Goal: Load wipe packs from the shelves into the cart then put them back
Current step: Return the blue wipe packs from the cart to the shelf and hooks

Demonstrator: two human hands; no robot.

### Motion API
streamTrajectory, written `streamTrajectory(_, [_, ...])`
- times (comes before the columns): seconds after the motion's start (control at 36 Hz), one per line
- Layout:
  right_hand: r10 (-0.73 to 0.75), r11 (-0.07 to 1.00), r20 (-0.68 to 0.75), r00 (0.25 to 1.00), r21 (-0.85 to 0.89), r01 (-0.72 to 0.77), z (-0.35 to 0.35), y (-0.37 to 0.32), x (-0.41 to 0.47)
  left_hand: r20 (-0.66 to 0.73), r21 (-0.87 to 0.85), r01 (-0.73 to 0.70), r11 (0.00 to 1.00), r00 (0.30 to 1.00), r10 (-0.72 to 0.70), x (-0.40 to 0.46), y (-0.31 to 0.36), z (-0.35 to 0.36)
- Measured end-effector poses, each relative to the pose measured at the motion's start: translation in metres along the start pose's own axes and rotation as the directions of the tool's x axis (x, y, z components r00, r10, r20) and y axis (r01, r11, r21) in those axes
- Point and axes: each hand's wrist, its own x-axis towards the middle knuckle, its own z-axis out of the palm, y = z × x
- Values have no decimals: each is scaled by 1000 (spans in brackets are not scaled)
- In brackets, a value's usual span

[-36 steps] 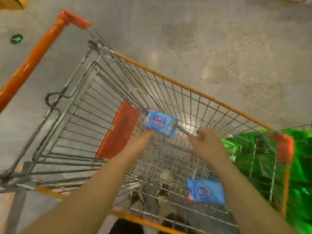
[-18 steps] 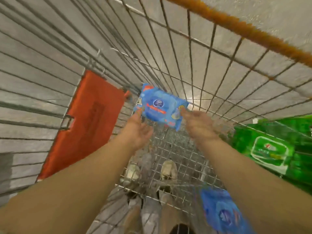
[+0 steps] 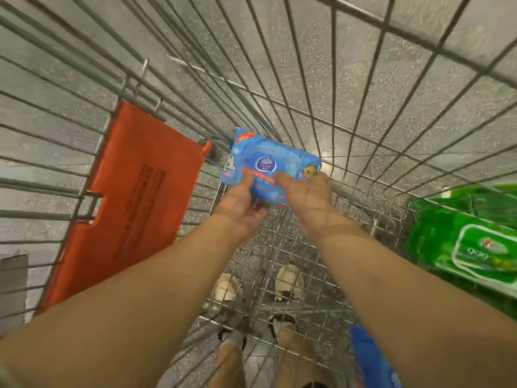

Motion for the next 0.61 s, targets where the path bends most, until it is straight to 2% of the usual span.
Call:
streamTrajectory(0.11, [-4,985,53,999,173,-5,-5,7,-2,-11,9,0,1000,1000,0,-6,-6,-1])
streamTrajectory(0.19, [-3,982,91,996,189,-15,-8,22,2,-12,-6,11,1000,1000,-11,-15,-8,2])
streamTrajectory(0.31, [18,971,224,974,228,-71,-24,12,-43,23,-47,95,994,995,-94,-29,-12,5])
streamTrajectory(0.42, [28,959,111,993,279,-58,-20,10,-64,14,-50,125,991,992,-124,-49,-23,1])
streamTrajectory(0.53, [25,945,150,988,318,-72,-33,2,-97,-10,-22,150,988,989,-150,-83,-35,-11])
streamTrajectory(0.61, [-16,970,155,988,244,-23,-50,-8,-128,-14,22,147,989,989,-147,-119,-36,-25])
